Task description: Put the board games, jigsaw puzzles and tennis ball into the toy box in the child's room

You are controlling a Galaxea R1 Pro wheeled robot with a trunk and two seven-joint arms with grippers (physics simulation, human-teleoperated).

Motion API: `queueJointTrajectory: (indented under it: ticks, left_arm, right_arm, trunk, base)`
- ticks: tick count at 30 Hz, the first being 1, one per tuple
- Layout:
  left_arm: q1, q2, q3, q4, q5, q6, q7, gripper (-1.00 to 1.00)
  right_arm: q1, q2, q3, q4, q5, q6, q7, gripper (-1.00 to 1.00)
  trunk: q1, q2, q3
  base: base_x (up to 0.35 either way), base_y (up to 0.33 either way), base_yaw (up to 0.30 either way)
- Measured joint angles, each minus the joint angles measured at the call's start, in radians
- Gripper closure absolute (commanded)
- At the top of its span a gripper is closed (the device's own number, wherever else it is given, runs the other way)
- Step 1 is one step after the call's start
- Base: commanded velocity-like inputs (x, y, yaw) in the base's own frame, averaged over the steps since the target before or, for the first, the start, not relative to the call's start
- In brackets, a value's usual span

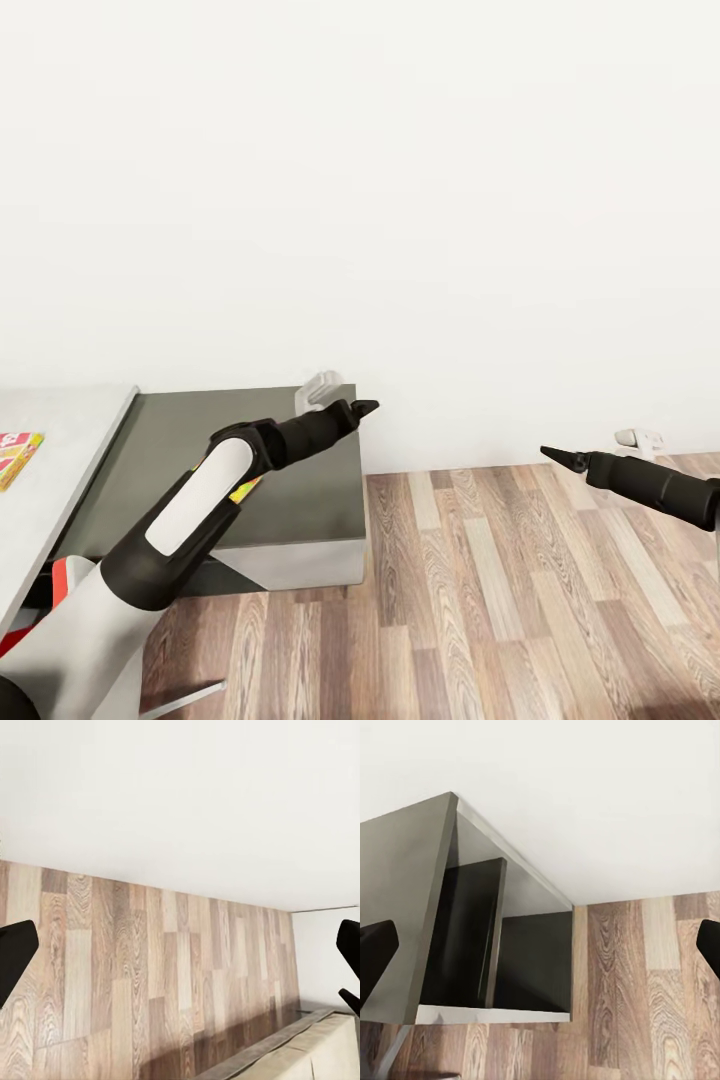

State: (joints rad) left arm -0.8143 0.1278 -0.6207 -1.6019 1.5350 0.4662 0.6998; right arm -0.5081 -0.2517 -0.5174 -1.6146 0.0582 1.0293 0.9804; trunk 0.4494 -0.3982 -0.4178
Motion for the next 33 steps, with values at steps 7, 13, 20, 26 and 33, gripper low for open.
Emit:
queueJointTrajectory:
  ticks: [7,13,20,26,33]
  left_arm:
    - [0.002,0.053,0.015,0.0,0.004,0.011,0.001,-1.0]
    - [0.005,0.1,0.061,0.004,0.003,0.03,0.001,-1.0]
    - [0.02,0.148,0.167,0.045,0.0,0.073,-0.001,-1.0]
    - [0.023,0.163,0.254,0.075,-0.005,0.131,-0.001,-1.0]
    - [-0.003,0.171,0.374,0.196,-0.014,0.224,-0.002,-1.0]
  right_arm:
    - [0.0,0.001,0.002,0.001,0.0,0.0,-0.001,-1.0]
    - [0.0,0.001,0.002,0.001,-0.001,0.001,-0.002,-1.0]
    - [0.0,0.002,0.036,0.001,0.0,0.002,-0.002,-1.0]
    - [0.0,0.002,0.061,0.002,0.001,0.001,-0.003,-1.0]
    - [0.0,0.002,0.076,0.002,0.0,0.001,-0.003,-1.0]
  trunk:
    - [0.0,0.0,0.0]
    - [0.0,0.0,0.0]
    - [0.0,0.0,0.0]
    - [0.0,0.0,-0.001]
    - [0.0,0.0,-0.002]
  base:
    - [0.0,0.0,0.0]
    - [0.0,0.0,0.0]
    - [0.0,0.0,0.0]
    - [0.0,0.0,0.0]
    - [0.0,0.0,0.0]
